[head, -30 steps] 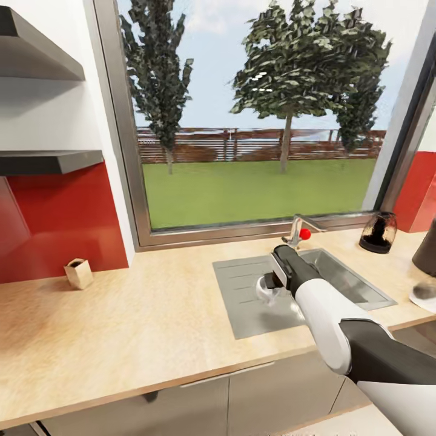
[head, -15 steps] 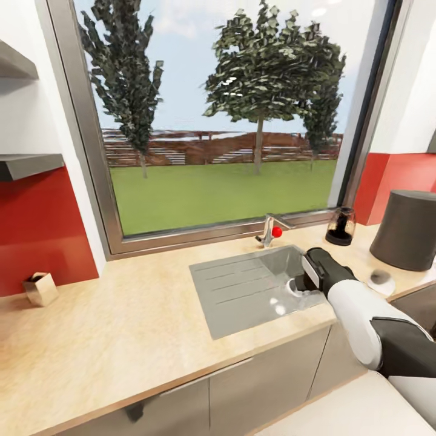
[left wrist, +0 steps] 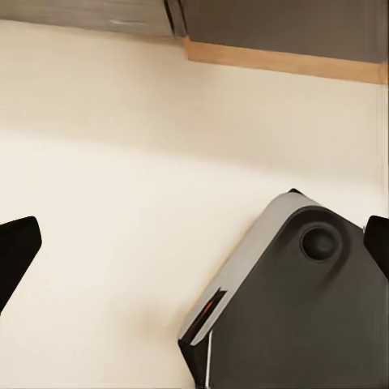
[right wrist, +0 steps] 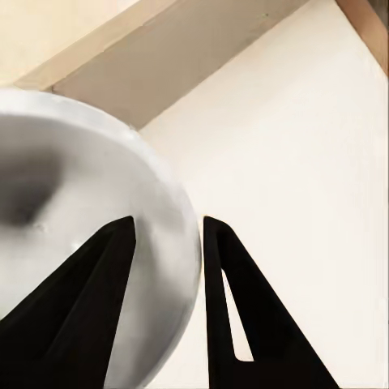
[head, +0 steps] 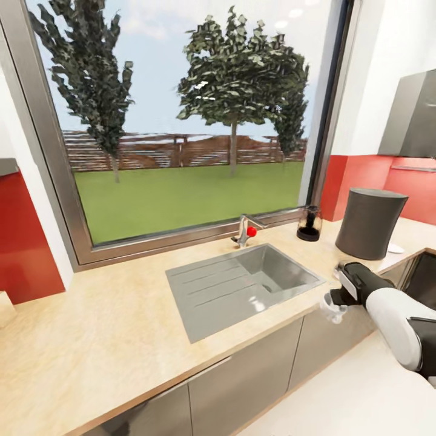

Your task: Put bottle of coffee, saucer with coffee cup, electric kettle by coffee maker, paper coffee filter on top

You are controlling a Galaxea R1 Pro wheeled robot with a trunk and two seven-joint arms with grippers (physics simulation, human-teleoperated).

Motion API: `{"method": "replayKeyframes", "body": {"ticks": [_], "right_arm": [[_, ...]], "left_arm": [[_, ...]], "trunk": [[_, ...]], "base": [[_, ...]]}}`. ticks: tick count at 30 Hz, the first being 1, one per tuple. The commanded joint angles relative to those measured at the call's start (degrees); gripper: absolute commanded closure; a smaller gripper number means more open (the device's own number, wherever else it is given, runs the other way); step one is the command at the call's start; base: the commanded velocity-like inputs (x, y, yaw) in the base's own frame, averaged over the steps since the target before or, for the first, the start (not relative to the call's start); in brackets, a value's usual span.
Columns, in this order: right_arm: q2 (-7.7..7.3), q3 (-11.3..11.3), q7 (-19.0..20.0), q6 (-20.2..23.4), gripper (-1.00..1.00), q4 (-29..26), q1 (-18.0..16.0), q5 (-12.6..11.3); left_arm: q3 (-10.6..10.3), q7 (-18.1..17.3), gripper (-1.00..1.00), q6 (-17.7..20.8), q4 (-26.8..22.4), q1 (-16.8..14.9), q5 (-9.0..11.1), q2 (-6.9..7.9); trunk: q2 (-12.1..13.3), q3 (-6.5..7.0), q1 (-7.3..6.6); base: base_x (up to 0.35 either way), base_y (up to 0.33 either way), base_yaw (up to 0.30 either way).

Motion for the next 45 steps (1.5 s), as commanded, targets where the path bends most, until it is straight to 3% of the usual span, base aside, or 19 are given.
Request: {"method": "replayKeyframes", "body": {"ticks": [1,5,8,11,13,16,21,24,25,31,36,38,39,45], "right_arm": [[-0.71,-0.63,0.16,-0.39,1.00,0.71,-0.01,-0.07],[-3.00,-0.60,0.26,-4.99,1.00,5.63,-0.01,0.09],[-6.27,-0.53,0.31,-10.67,1.00,10.33,0.29,0.03],[-8.13,-0.51,0.35,-12.72,1.00,11.27,1.38,-0.07],[-9.49,-0.50,0.37,-15.22,1.00,11.63,4.35,-0.13],[-9.57,-0.50,0.56,-17.72,1.00,11.72,8.62,-0.12],[-8.58,-0.56,0.91,-21.44,1.00,11.80,14.63,-0.20],[-6.84,-0.58,0.97,-25.44,1.00,11.81,19.86,-0.32],[-5.55,-0.59,0.98,-27.48,1.00,11.82,22.79,-0.39],[-2.49,-0.59,0.95,-35.11,1.00,11.82,32.46,-0.40],[-0.93,-0.59,0.91,-40.38,1.00,11.82,37.80,-0.39],[-0.01,-0.59,0.90,-43.52,1.00,11.82,40.54,-0.39],[1.58,-0.59,0.95,-48.55,1.00,11.82,44.16,-0.39],[4.48,-0.59,0.98,-53.40,1.00,11.82,48.54,-0.30]], "left_arm": [[-0.15,0.16,-1.00,-0.02,-0.44,0.06,0.37,0.01],[-0.15,0.15,-1.00,0.09,-1.10,0.06,0.33,0.01],[-0.15,0.12,-1.00,0.04,-1.39,0.06,0.39,-0.02],[-0.13,-0.58,-1.00,-0.12,-1.45,0.06,0.41,-0.06],[-0.13,-1.89,-1.00,-0.24,-1.47,0.08,0.48,-0.07],[-0.09,-2.36,-1.00,-0.36,-1.47,0.06,0.54,-0.14],[-0.08,-2.51,-1.00,-0.62,-1.15,0.08,0.60,-0.41],[-0.10,-2.55,-1.00,-0.84,-1.00,0.06,0.51,-0.66],[-0.23,-2.51,-1.00,-0.89,-1.04,0.06,0.40,-0.98],[-0.17,-2.49,-1.00,-0.93,-1.38,0.06,0.88,-0.88],[-0.17,-2.41,-1.00,-0.96,-1.95,0.09,0.52,-1.03],[-0.21,-2.34,-1.00,-0.84,-2.37,0.08,0.36,-1.14],[-0.30,-2.54,-1.00,-0.89,-3.00,0.11,0.34,-1.15],[-0.52,-2.85,-1.00,-0.88,-3.07,0.08,0.55,-2.29]], "trunk": [[-0.03,0.05,0.02],[-0.03,0.28,0.02],[-0.03,0.45,0.02],[-0.03,0.63,0.02],[-0.03,0.75,0.02],[-0.03,0.93,0.02],[-0.03,1.21,0.02],[-0.03,1.31,0.02],[-0.03,1.32,0.02],[-0.03,1.33,0.02],[-0.03,1.34,0.02],[-0.03,1.34,0.02],[-0.03,1.34,0.02],[-0.03,1.34,0.02]], "base": [[0.000,0.000,-0.260],[0.000,0.000,-0.258],[0.000,0.000,-0.249],[0.000,0.000,-0.243],[0.000,0.000,-0.240],[0.000,0.000,-0.233],[0.000,0.000,-0.211],[0.000,0.000,-0.160],[0.000,0.000,-0.105],[0.000,0.000,-0.050],[0.000,0.000,-0.006],[0.000,0.000,-0.002],[0.000,0.000,0.000],[0.000,0.000,0.000]]}}
